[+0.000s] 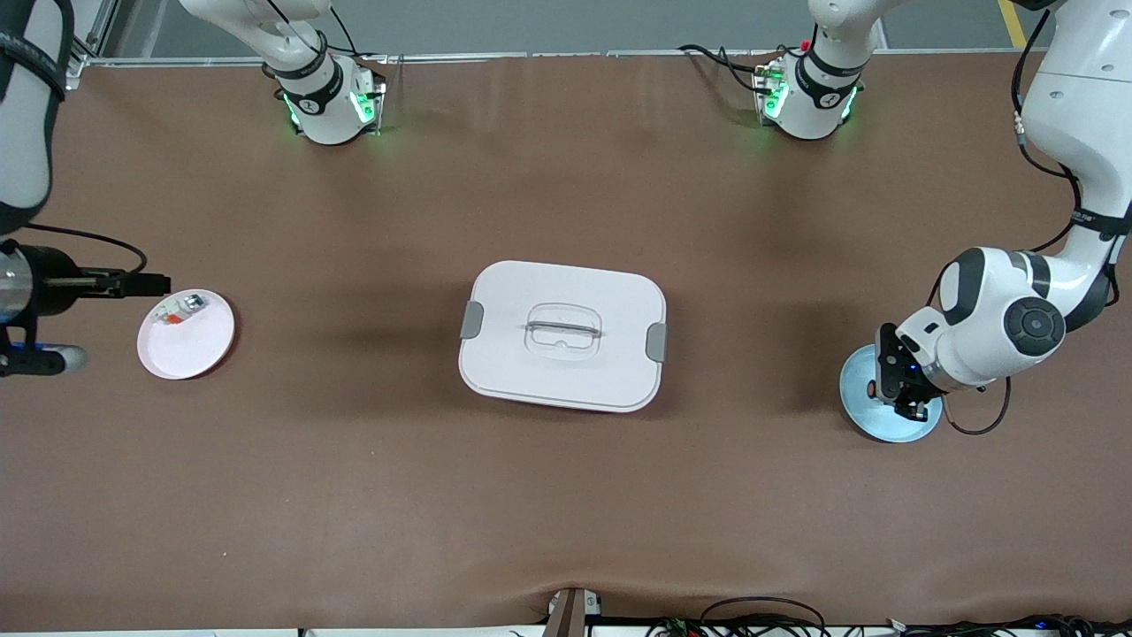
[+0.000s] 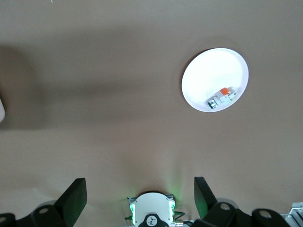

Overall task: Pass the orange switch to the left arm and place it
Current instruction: 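Carry the switch to the blue plate while the right gripper withdraws, then lower the switch onto the blue plate and open the left gripper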

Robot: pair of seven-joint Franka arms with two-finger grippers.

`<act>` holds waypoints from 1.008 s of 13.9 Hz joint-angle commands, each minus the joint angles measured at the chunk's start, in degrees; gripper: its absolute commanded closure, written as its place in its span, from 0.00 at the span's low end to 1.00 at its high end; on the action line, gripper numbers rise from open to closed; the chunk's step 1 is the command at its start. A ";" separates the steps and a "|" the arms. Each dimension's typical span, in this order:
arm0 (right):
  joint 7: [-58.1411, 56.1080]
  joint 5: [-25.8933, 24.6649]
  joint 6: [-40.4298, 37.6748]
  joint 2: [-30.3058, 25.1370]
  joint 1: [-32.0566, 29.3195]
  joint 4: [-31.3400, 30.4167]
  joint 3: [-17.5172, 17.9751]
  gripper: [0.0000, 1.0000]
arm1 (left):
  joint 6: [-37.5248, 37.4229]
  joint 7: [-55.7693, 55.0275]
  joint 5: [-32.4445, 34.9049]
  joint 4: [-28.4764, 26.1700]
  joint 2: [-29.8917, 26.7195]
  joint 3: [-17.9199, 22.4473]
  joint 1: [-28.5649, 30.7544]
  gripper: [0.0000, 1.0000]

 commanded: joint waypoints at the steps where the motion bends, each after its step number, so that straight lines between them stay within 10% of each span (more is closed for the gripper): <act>1: 1.96 -1.24 -0.30 -2.02 -0.41 -0.25 0.69 0.00 | 1.23 0.10 3.48 0.37 1.38 -0.57 1.37 1.00; 4: 2.13 -1.33 -0.48 -2.37 -0.32 -0.25 0.69 0.00 | 2.37 -0.34 3.66 0.46 2.17 -0.48 2.33 1.00; 6: 13.74 -0.63 -0.39 -3.51 -0.06 -0.25 1.03 0.00 | 2.46 -0.43 3.67 0.46 2.52 -0.48 2.43 0.82; 8: 18.40 -0.62 -1.00 -5.87 0.38 -0.77 1.74 0.00 | 2.55 -0.43 3.58 0.46 2.52 -0.48 2.60 0.00; 14: 7.41 -0.98 -1.10 -6.15 -0.41 -0.77 1.39 0.00 | -0.60 -12.17 2.61 1.07 -1.86 -3.02 3.22 0.00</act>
